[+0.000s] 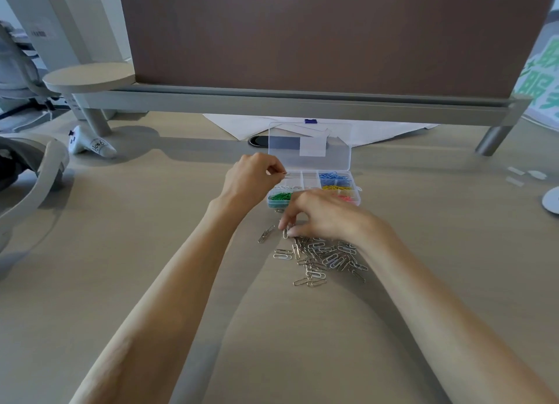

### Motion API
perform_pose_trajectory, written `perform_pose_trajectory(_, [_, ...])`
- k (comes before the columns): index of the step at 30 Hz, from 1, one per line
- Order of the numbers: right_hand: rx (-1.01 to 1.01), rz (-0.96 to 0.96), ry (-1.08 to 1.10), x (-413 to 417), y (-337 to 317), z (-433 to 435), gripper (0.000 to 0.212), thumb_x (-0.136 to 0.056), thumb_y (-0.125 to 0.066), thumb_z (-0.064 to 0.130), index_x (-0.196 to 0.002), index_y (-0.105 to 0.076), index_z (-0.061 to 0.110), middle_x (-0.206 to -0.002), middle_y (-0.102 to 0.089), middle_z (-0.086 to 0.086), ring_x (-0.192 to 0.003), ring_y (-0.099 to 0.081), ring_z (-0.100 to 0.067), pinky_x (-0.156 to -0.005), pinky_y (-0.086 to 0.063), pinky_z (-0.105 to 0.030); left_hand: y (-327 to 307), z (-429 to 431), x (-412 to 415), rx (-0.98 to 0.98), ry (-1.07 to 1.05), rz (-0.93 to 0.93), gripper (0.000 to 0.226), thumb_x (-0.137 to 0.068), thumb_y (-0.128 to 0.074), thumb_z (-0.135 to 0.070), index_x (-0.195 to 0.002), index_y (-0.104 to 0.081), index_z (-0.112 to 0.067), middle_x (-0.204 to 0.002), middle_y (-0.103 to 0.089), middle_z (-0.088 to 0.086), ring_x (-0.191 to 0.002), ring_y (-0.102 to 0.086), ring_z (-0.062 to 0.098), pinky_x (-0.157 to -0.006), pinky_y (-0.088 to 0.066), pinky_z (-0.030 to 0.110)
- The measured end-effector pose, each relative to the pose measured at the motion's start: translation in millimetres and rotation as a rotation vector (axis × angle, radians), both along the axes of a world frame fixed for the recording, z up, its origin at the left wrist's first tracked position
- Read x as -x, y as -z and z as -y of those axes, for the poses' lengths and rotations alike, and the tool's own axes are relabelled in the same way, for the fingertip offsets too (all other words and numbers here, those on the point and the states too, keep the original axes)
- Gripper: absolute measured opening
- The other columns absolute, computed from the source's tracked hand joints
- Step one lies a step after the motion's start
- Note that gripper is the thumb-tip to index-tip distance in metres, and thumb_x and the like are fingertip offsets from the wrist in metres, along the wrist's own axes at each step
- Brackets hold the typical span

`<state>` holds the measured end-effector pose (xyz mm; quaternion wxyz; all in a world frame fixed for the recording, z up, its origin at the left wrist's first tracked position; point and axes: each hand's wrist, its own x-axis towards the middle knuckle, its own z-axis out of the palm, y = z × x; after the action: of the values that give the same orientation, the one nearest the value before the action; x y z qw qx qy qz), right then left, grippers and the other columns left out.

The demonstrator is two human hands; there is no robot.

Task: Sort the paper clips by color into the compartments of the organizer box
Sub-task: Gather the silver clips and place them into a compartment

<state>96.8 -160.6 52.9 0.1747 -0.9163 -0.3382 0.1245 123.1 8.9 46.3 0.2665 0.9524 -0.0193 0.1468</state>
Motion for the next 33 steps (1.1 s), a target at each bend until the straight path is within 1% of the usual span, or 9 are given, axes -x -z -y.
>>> perform_pose_trajectory(4, [0.028, 0.064, -0.043, 1, 0, -3, 0.006, -0.083, -0.072, 0.020, -0.086, -0.071, 0.026, -0.094, -0.060, 0.009, -0.092, -0.058, -0.012, -0.084, -0.050, -0.040, 10, 5, -3, -0.043, -0.027, -0.062, 0.011, -0.087, -0.063, -0.026, -0.092, -0.073, -0.029, -0.095, -0.070, -0.010, -0.090, -0.062, 0.015, -0.069, -0.043, 0.027])
perform_pose_trajectory(8, [0.075, 0.092, -0.071, -1, 3, -4, 0.002, -0.088, -0.067, 0.022, -0.089, -0.067, 0.022, -0.095, -0.057, 0.006, -0.097, -0.054, -0.015, -0.087, -0.048, -0.041, 19, 5, -1, 0.024, -0.023, -0.062, 0.014, -0.089, -0.062, -0.035, -0.093, -0.073, -0.029, -0.098, -0.070, -0.009, -0.094, -0.061, 0.015, -0.072, -0.045, 0.029])
perform_pose_trajectory(13, [0.129, 0.206, -0.115, 1, 9, -2, 0.015, -0.095, -0.054, 0.031, -0.094, -0.061, 0.018, -0.097, -0.056, 0.002, -0.099, -0.049, -0.016, -0.087, -0.047, -0.041, 16, -2, 11, 0.015, 0.015, -0.015, 0.018, -0.092, -0.056, -0.037, -0.095, -0.071, -0.027, -0.098, -0.064, -0.014, -0.092, -0.056, 0.010, -0.076, -0.046, 0.030])
perform_pose_trajectory(15, [0.134, 0.241, -0.118, 3, 8, -1, 0.015, -0.097, -0.051, 0.029, -0.091, -0.059, 0.017, -0.096, -0.057, 0.001, -0.098, -0.050, -0.017, -0.085, -0.047, -0.039, 11, -10, 18, 0.008, 0.013, -0.004, 0.013, -0.090, -0.058, -0.034, -0.091, -0.070, -0.028, -0.091, -0.064, -0.015, -0.086, -0.056, 0.011, -0.075, -0.047, 0.031])
perform_pose_trajectory(17, [0.108, 0.215, -0.079, 4, 4, 1, 0.016, -0.097, -0.050, 0.029, -0.091, -0.058, 0.017, -0.096, -0.058, 0.001, -0.093, -0.053, -0.017, -0.081, -0.047, -0.037, 4, -16, 29, 0.024, 0.050, -0.037, 0.008, -0.086, -0.063, -0.032, -0.082, -0.069, -0.031, -0.082, -0.064, -0.015, -0.074, -0.054, 0.002, -0.071, -0.047, 0.029])
perform_pose_trajectory(20, [0.048, 0.135, 0.035, -1, -6, 13, 0.011, -0.095, -0.053, 0.028, -0.096, -0.061, 0.020, -0.094, -0.063, 0.003, -0.089, -0.060, -0.015, -0.077, -0.049, -0.034, -6, -19, 52, -0.002, 0.204, -0.160, 0.005, -0.080, -0.073, -0.035, -0.077, -0.070, -0.032, -0.074, -0.064, -0.016, -0.061, -0.050, -0.007, -0.064, -0.041, 0.023])
perform_pose_trajectory(24, [-0.004, 0.095, 0.085, -13, -13, 33, 0.009, -0.091, -0.062, 0.019, -0.095, -0.068, 0.025, -0.089, -0.067, 0.010, -0.085, -0.061, -0.008, -0.075, -0.045, -0.025, -5, -11, 78, 0.008, 0.391, -0.366, 0.016, -0.071, -0.081, -0.038, -0.085, -0.073, -0.033, -0.078, -0.066, -0.015, -0.064, -0.049, -0.002, -0.060, -0.036, 0.016])
perform_pose_trajectory(29, [0.038, 0.042, 0.058, -14, -11, 36, 0.010, -0.089, -0.066, 0.021, -0.094, -0.072, 0.028, -0.084, -0.064, 0.017, -0.079, -0.058, 0.002, -0.075, -0.046, -0.025, 7, -8, 86, -0.020, 0.410, -0.373, 0.026, -0.067, -0.085, -0.038, -0.090, -0.074, -0.032, -0.087, -0.068, -0.015, -0.073, -0.051, -0.007, -0.062, -0.034, 0.009])
perform_pose_trajectory(33, [0.041, 0.090, 0.040, -12, -9, 29, 0.006, -0.085, -0.071, 0.026, -0.089, -0.072, 0.030, -0.080, -0.062, 0.018, -0.076, -0.056, 0.000, -0.072, -0.046, -0.028, 5, -10, 89, -0.096, 0.403, -0.326, 0.012, -0.074, -0.078, -0.036, -0.086, -0.075, -0.034, -0.083, -0.066, -0.017, -0.074, -0.051, -0.009, -0.062, -0.036, 0.010])
